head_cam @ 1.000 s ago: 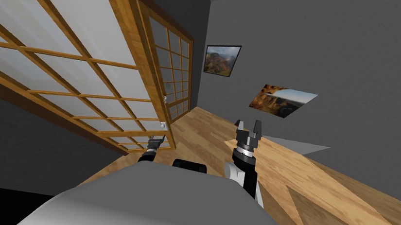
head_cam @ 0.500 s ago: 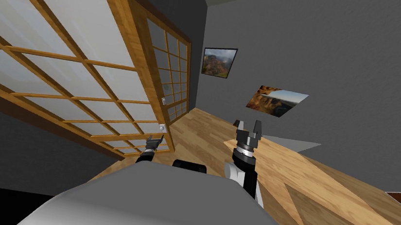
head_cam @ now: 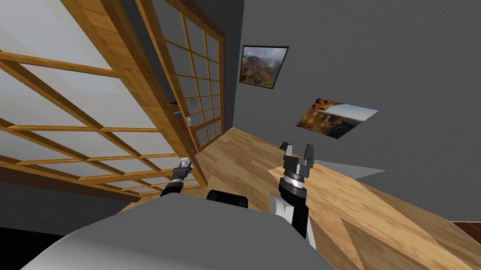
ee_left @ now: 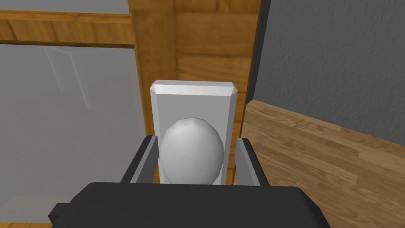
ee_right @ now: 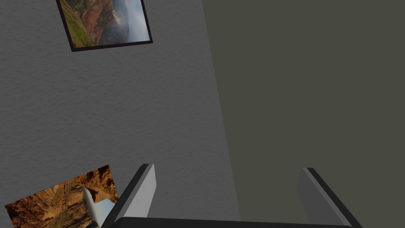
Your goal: Pull the door open
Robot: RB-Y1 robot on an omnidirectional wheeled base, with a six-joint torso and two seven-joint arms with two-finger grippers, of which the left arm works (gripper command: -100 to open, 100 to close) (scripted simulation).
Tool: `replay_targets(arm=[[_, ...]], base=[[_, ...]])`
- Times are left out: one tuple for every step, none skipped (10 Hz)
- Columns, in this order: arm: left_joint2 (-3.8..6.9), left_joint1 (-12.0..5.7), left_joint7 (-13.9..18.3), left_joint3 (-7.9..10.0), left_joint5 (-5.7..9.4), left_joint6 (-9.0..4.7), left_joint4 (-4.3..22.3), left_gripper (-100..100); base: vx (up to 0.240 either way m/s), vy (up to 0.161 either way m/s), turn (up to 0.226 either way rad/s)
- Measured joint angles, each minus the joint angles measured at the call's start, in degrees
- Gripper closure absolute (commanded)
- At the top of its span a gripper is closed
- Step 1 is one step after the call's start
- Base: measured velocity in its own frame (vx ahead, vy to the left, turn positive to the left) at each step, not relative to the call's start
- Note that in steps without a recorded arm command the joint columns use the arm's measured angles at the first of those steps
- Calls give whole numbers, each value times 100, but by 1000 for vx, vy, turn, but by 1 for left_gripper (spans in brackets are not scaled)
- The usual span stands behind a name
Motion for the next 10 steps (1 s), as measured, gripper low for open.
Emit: replay_targets(arm=[[5, -1, -4, 6, 3, 6, 6, 100], [4, 0, -5, 2, 2, 17, 11, 100], [-1, 6, -4, -5, 0, 25, 15, 100], [-6, 12, -3, -10, -1, 30, 18, 100], [-7, 16, -3, -12, -1, 31, 20, 100], [42, 26, 35, -49, -21, 16, 3, 100], [84, 41, 81, -92, -45, -8, -17, 100], [124, 53, 130, -149, -74, -33, -21, 100], [170, 90, 184, -220, -110, -53, -42, 100], [225, 129, 248, -297, -147, -78, -51, 100]], base=[[-32, -6, -20], [-20, -3, -2], [-10, -3, 5], [0, 0, 0], [-123, 29, -77], [-183, 42, -116], [-189, 22, -94], [-203, 29, -94], [-199, 15, -107], [-186, 6, -99]])
